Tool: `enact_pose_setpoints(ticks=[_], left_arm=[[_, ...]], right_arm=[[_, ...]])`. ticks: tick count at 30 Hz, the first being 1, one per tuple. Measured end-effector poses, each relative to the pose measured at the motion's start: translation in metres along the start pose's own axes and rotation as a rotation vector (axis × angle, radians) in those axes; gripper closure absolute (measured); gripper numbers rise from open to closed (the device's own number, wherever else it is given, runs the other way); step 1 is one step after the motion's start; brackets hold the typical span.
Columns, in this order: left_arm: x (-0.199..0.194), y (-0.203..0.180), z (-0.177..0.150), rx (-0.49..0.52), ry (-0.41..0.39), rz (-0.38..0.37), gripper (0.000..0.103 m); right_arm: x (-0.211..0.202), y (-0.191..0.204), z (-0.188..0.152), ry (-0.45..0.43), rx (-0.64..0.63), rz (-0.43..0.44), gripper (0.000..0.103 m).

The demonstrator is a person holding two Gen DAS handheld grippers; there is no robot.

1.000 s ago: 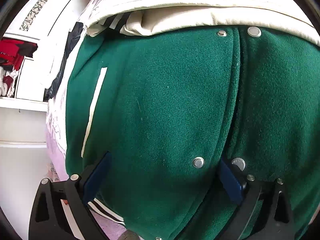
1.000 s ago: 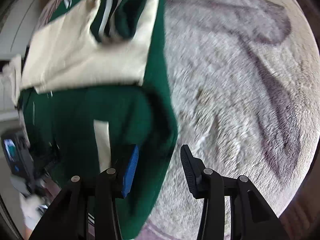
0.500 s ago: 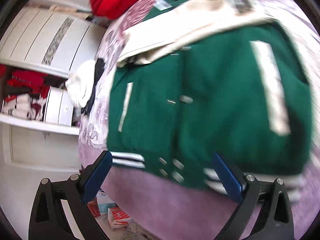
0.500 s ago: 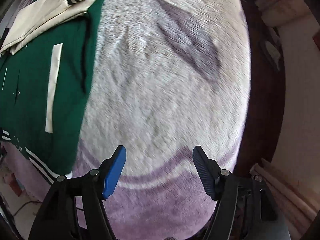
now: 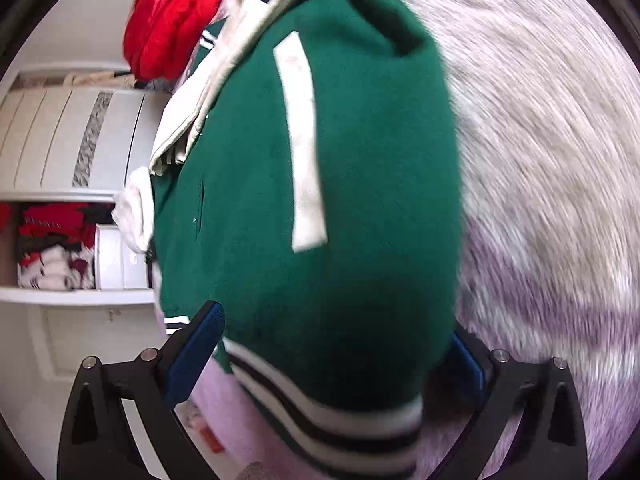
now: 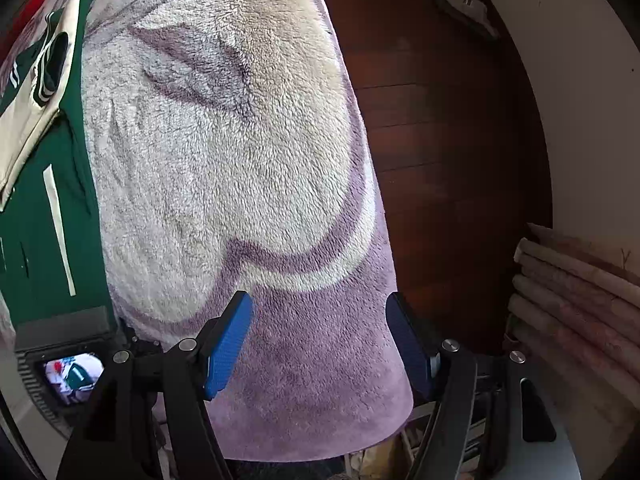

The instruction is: Fold large clothes

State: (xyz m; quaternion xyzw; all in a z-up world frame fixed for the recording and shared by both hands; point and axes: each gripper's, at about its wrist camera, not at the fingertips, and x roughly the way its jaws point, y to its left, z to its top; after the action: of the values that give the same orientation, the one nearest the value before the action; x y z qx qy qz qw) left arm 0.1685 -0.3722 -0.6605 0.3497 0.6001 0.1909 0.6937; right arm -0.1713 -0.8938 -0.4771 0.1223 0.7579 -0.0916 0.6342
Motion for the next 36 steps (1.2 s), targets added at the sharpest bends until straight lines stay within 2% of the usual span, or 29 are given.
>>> enact_pose_setpoints(ticks=[1, 3, 5, 7, 10, 11, 12, 13, 14, 15, 18, 21, 24, 25, 26, 27, 29, 31, 34, 36], left_arm=[[-0.001, 0.003, 0.003, -0.001, -0.007, 0.007, 0.0], [-0.001, 0.008, 0.007, -0.001, -0.02, 0.017, 0.0], [-0.001, 0.016, 0.008, -0.021, -0.028, 0.024, 0.0], [0.003, 0.033, 0.01, -0.063, -0.042, 0.044, 0.0], [0.005, 0.067, 0.013, -0.143, -0.067, 0.029, 0.003], [0.004, 0.073, 0.014, -0.155, -0.077, 0.017, 0.018], [0.002, 0.079, 0.014, -0.164, -0.09, 0.002, 0.043], [0.0, 0.084, 0.014, -0.164, -0.101, -0.016, 0.057], [-0.002, 0.085, 0.013, -0.162, -0.111, -0.029, 0.08], [-0.005, 0.088, 0.012, -0.16, -0.122, -0.037, 0.081], [-0.008, 0.09, 0.01, -0.147, -0.138, -0.059, 0.083], [-0.009, 0.093, 0.007, -0.141, -0.145, -0.078, 0.084], [-0.011, 0.096, 0.006, -0.142, -0.15, -0.107, 0.084], [-0.011, 0.099, 0.005, -0.148, -0.151, -0.123, 0.084], [-0.011, 0.104, 0.004, -0.161, -0.153, -0.139, 0.085], [-0.011, 0.109, 0.004, -0.168, -0.153, -0.15, 0.085], [-0.009, 0.125, -0.001, -0.198, -0.151, -0.197, 0.085], [-0.006, 0.15, -0.005, -0.248, -0.148, -0.257, 0.086], [-0.002, 0.193, -0.013, -0.324, -0.153, -0.341, 0.086], [0.004, 0.224, -0.019, -0.37, -0.16, -0.386, 0.087]], right_arm=[[0.014, 0.032, 0.023, 0.001, 0.006, 0.013, 0.032], [0.008, 0.049, 0.046, -0.004, 0.008, 0.062, 0.032], [0.016, 0.101, 0.069, -0.019, -0.006, 0.116, 0.032], [0.024, 0.118, 0.095, -0.029, -0.022, 0.215, 0.032], [0.033, 0.142, 0.134, -0.024, -0.075, 0.405, 0.032], [0.033, 0.154, 0.149, -0.025, -0.095, 0.468, 0.032], [0.035, 0.169, 0.166, -0.018, -0.127, 0.543, 0.032], [0.035, 0.184, 0.178, -0.009, -0.145, 0.606, 0.032], [0.039, 0.2, 0.195, 0.002, -0.16, 0.667, 0.031], [0.04, 0.211, 0.205, 0.011, -0.17, 0.71, 0.027], [0.047, 0.259, 0.247, 0.055, -0.193, 0.872, 0.026], [0.06, 0.302, 0.289, 0.077, -0.199, 0.972, 0.023], [0.08, 0.346, 0.32, 0.131, -0.185, 1.018, 0.023], [0.088, 0.358, 0.327, 0.141, -0.176, 1.019, 0.029], [0.09, 0.37, 0.331, 0.127, -0.166, 0.99, 0.04], [0.101, 0.387, 0.336, 0.114, -0.166, 0.941, 0.065], [0.103, 0.408, 0.336, 0.114, -0.125, 0.908, 0.073], [0.085, 0.419, 0.334, 0.081, -0.12, 0.866, 0.084], [0.035, 0.444, 0.323, 0.035, -0.147, 0.826, 0.085], [-0.009, 0.476, 0.311, -0.001, -0.19, 0.795, 0.086]])
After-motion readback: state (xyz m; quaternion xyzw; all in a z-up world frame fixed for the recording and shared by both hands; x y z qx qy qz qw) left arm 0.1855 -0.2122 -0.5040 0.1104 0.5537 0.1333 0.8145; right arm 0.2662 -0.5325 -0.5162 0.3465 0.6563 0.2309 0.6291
